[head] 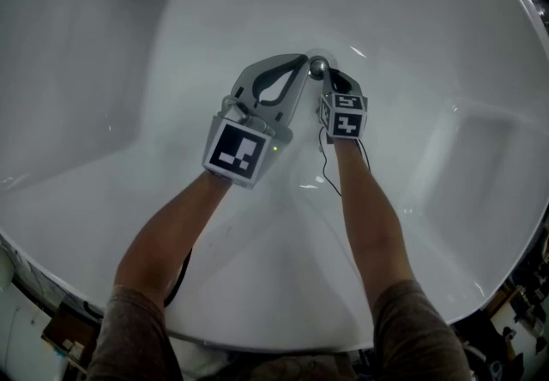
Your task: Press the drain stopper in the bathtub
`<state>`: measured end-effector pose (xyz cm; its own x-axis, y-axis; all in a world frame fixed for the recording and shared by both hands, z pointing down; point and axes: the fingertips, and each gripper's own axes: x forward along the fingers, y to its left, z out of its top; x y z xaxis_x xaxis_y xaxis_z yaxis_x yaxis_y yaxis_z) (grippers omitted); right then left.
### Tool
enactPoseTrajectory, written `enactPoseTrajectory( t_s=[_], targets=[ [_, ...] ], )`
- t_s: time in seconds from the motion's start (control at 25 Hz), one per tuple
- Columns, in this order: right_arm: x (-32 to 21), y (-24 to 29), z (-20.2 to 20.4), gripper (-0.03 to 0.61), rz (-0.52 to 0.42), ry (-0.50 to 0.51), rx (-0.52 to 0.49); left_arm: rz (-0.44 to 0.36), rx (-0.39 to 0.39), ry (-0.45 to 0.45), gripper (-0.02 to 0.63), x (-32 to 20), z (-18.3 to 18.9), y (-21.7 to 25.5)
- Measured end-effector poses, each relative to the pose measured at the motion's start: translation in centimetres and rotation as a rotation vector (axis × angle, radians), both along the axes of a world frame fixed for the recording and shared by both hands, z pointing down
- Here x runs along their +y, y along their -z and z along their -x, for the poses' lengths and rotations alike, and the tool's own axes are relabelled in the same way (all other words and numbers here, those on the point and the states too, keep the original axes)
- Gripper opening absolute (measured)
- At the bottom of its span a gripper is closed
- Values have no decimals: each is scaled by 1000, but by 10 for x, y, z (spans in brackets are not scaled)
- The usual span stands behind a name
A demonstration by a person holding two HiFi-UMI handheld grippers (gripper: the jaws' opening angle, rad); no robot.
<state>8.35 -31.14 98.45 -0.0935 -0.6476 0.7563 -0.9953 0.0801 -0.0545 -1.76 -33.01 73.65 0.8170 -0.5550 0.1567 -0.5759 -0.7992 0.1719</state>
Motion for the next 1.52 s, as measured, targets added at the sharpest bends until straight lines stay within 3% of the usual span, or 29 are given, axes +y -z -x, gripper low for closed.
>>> enactPoseTrajectory(
  t_s=[0.48,0.92,1.52],
  targets=[
    [16,137,17,-2,-79,-8,-45,-19,-17,30,3,19,14,110],
    [16,280,51,-2,-187,50,-78,-21,-28,75,3,38,28,199],
    [56,463,58,-2,-268,142,-89,40,-12,172,3,91,25,329]
  ],
)
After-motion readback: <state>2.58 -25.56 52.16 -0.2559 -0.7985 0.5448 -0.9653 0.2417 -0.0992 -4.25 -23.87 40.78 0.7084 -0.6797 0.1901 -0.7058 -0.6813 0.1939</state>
